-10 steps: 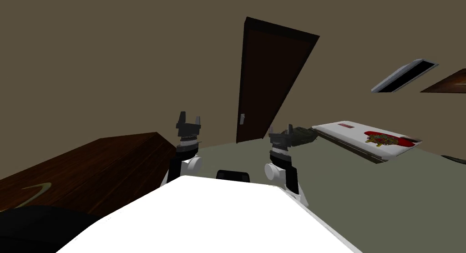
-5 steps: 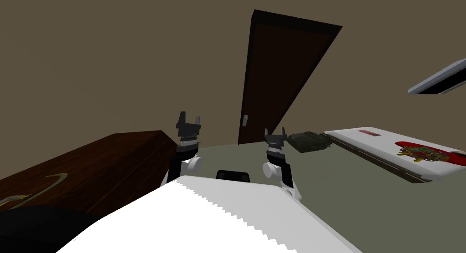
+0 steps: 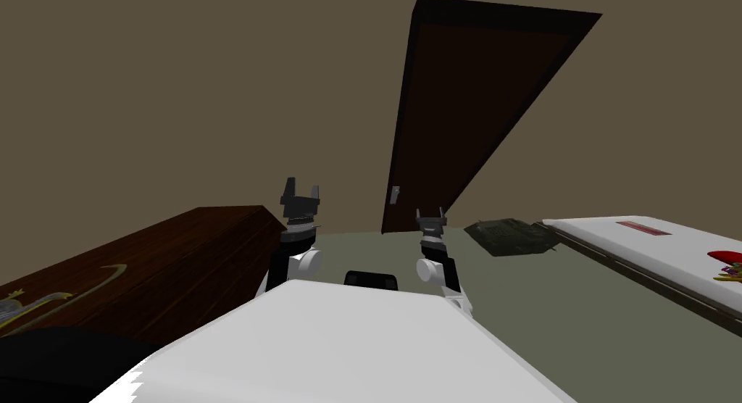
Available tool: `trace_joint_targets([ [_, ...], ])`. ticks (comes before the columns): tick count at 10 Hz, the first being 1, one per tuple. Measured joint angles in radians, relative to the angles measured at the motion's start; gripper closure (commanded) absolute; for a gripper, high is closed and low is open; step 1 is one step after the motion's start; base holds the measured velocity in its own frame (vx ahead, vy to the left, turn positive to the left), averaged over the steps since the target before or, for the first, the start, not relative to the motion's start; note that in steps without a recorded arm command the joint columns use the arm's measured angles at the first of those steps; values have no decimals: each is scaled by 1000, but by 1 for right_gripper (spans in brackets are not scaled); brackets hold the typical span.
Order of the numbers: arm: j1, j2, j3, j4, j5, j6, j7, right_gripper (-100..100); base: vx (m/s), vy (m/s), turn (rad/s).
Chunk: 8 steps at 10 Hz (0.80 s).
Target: Pull the door open
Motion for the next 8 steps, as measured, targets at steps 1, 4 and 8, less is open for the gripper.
trace_joint_targets([
  [1, -13, -9, 3, 28, -23, 4, -28, -100, 82, -49, 164],
  [4, -46, -35, 14, 103, -91, 25, -114, -100, 83, -59, 161],
  [8, -73, -67, 38, 198, -174, 37, -223, -100, 86, -64, 152],
])
